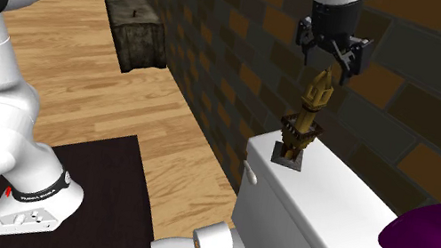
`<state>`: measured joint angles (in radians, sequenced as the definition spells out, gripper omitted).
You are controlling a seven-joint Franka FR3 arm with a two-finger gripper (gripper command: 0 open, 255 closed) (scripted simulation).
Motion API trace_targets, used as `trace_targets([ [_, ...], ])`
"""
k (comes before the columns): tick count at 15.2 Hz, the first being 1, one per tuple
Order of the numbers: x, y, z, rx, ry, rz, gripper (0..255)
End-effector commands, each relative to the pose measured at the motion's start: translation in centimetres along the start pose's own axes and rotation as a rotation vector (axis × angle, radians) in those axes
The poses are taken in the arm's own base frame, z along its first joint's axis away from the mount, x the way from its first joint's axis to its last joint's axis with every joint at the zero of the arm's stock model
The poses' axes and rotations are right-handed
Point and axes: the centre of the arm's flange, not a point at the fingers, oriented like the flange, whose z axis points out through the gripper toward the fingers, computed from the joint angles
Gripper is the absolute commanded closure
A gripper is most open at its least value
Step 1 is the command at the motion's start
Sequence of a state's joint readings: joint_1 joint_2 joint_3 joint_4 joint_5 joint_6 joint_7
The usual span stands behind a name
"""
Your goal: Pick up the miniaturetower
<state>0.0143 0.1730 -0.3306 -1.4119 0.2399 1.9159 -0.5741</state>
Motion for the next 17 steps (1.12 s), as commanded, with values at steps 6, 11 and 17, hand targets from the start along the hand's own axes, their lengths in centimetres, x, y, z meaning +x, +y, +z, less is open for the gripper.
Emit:
trace_targets([
  [6, -0.1, 0.0, 0.1, 0.000, 0.001, 0.000, 255],
  [11, 0.1, 0.0, -0.4, 0.000, 0.001, 0.000, 255],
  [17, 1.3, 0.1, -3.3, 0.000, 0.001, 0.000, 255],
])
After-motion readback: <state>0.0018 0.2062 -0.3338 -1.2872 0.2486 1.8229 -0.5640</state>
